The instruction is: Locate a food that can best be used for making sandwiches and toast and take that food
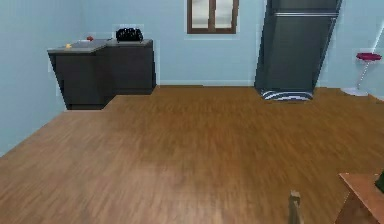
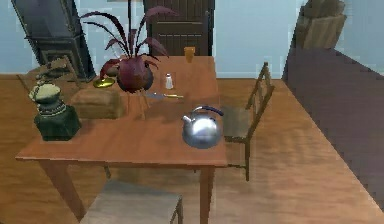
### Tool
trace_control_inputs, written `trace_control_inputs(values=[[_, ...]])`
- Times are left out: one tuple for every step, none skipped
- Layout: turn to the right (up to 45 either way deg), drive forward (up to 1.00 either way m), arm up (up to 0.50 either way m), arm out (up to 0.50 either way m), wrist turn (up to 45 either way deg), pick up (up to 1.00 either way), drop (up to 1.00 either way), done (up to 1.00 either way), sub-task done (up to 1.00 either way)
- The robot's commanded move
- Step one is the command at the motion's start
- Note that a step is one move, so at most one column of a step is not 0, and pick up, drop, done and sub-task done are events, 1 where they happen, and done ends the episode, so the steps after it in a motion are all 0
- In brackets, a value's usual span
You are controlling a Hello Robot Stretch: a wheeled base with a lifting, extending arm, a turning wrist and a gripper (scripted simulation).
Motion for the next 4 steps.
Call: trace_control_inputs(values=[[0.0,0.30,0.00,0.00,0.0,0.00,0.00,0.00,0.00],[24.0,0.00,0.00,0.00,0.0,0.00,0.00,0.00,0.00],[0.0,0.50,0.00,0.00,0.0,0.00,0.00,0.00,0.00],[33.0,0.00,0.00,0.00,0.0,0.00,0.00,0.00,0.00]])
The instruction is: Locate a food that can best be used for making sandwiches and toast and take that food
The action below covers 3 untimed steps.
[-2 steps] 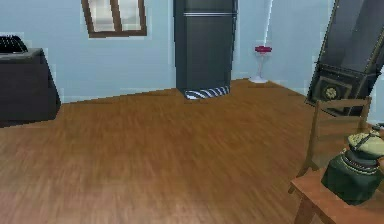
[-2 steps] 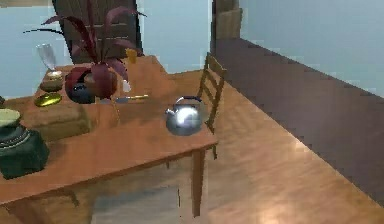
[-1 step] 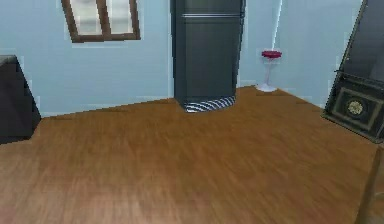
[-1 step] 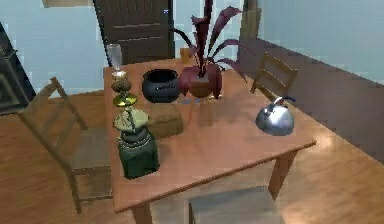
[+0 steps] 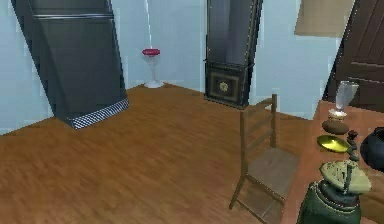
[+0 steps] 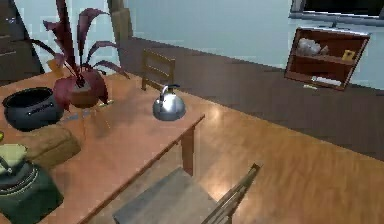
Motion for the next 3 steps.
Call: trace_control_inputs(values=[[0.0,0.45,0.00,0.00,0.0,0.00,0.00,0.00,0.00],[3.0,0.00,0.00,0.00,0.0,0.00,0.00,0.00,0.00],[0.0,0.75,0.00,0.00,0.0,0.00,0.00,0.00,0.00]])
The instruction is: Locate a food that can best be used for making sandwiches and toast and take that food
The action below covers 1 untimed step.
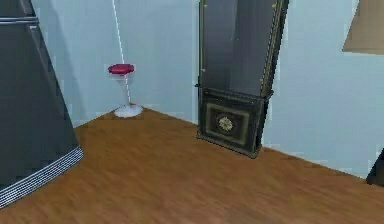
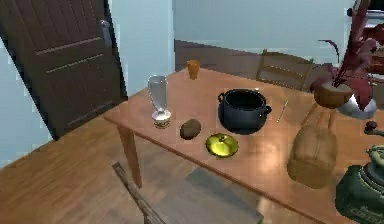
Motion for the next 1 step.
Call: trace_control_inputs(values=[[36.0,0.00,0.00,0.00,0.0,0.00,0.00,0.00,0.00]])
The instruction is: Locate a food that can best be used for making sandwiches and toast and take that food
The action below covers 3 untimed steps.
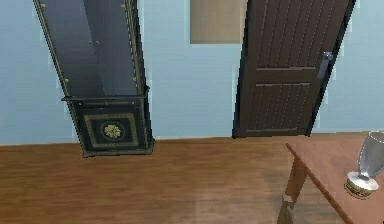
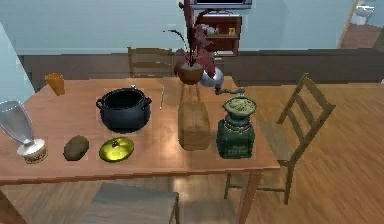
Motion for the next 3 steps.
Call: trace_control_inputs(values=[[0.0,0.15,0.00,0.00,0.0,0.00,0.00,0.00,0.00],[9.0,0.00,0.00,0.00,0.0,0.00,0.00,0.00,0.00],[0.0,0.00,0.50,0.00,0.0,0.00,0.00,0.00,0.00]])
